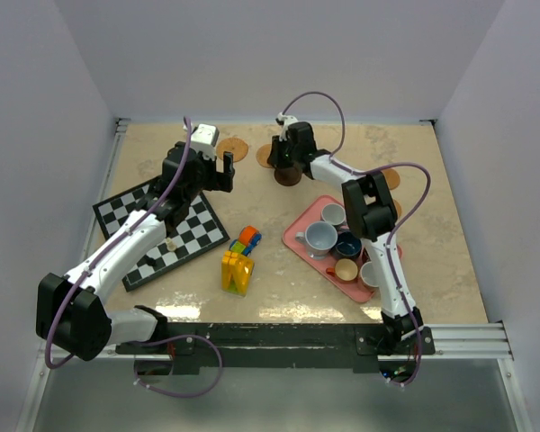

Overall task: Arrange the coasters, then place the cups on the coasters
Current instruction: Move the coaster to the center of the board.

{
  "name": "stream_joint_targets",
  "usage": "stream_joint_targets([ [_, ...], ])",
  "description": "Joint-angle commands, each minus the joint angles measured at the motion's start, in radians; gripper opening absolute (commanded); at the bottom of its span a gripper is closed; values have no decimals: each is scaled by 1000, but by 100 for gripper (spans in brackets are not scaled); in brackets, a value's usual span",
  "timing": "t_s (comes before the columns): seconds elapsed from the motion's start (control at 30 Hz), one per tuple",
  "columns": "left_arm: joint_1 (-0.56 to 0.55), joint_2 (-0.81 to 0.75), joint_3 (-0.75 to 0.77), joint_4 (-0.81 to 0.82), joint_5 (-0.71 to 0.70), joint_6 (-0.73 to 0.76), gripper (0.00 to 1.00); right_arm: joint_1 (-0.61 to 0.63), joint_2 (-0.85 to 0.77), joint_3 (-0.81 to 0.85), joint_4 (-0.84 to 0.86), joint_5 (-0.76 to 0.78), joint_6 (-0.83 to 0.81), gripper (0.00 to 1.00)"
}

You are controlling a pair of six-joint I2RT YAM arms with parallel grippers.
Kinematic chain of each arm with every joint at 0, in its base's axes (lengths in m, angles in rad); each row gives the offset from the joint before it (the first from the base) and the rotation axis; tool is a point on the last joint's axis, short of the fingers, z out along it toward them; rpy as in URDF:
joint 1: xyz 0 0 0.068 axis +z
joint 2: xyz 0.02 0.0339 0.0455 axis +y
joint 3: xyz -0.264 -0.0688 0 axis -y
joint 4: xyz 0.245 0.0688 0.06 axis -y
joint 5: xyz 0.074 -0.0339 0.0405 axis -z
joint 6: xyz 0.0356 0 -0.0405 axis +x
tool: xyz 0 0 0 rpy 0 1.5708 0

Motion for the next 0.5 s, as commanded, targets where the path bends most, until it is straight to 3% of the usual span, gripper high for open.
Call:
stream_joint_targets([
  [0.0, -7, -23, 2, 40, 0, -9, 95, 7, 3, 59, -109, 0, 1, 27],
  [0.47, -7, -10, 0, 38, -20, 1, 95, 7, 27, 220, -94, -128, -2, 40],
])
